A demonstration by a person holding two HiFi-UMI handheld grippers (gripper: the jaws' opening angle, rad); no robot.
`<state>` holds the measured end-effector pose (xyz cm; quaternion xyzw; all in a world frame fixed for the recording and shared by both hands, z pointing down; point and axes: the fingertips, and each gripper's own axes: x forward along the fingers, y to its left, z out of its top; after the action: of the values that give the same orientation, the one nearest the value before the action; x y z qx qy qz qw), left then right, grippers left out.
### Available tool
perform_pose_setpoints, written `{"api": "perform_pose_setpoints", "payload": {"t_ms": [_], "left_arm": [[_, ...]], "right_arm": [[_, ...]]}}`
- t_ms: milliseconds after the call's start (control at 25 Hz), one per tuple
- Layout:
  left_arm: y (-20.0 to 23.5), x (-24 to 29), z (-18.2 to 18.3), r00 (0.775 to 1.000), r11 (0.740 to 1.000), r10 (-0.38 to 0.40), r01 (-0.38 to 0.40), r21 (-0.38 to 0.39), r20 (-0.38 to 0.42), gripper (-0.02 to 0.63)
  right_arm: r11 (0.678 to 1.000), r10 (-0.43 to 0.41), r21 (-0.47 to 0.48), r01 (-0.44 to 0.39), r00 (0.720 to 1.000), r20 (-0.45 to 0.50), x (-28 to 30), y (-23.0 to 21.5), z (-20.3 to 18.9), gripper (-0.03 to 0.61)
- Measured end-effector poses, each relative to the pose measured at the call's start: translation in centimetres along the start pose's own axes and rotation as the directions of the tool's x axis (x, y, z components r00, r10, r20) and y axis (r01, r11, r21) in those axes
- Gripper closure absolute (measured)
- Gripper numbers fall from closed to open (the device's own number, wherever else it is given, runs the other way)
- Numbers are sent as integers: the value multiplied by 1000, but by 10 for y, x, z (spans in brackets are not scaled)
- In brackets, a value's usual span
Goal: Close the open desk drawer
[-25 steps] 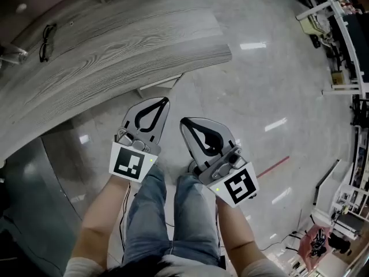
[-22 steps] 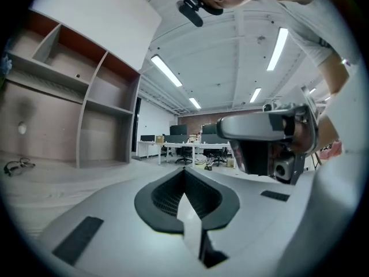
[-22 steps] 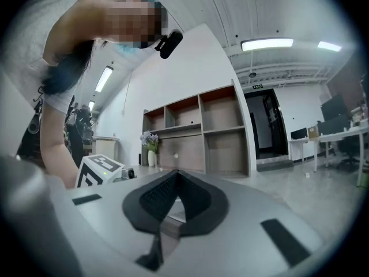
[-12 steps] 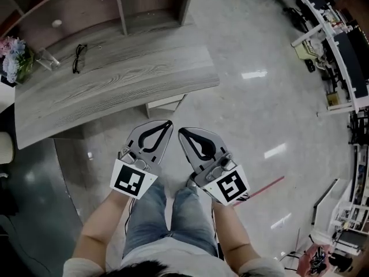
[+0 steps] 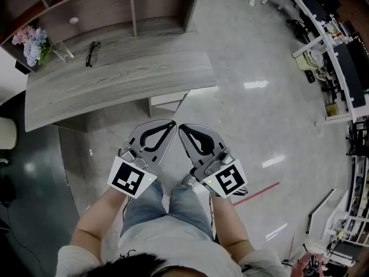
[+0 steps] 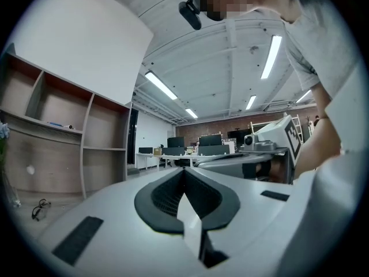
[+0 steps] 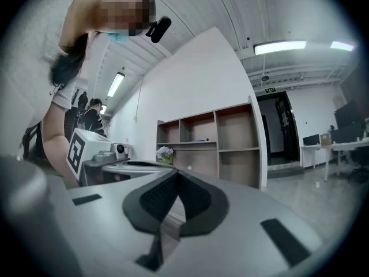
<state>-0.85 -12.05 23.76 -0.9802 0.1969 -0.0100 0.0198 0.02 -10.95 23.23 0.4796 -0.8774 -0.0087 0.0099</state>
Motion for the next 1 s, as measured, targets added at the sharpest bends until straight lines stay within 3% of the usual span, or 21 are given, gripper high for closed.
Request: {"api": "perform_pose_setpoints", "payload": {"t_ms": [160, 360, 1000], "left_arm": [[-16, -9, 14, 1000, 999, 2, -2, 34, 0, 604], [-25, -19, 28, 999, 999, 40, -40, 0, 16, 604], [-51, -33, 49, 997, 997, 71, -73, 27, 43, 604]], "right_arm": [[1000, 20, 2, -20, 1000, 16, -11, 9, 11, 569], [999, 32, 7, -32, 999, 36, -22, 18, 24, 569], [998, 66, -18, -65, 996, 67, -47, 37, 44, 570]]}}
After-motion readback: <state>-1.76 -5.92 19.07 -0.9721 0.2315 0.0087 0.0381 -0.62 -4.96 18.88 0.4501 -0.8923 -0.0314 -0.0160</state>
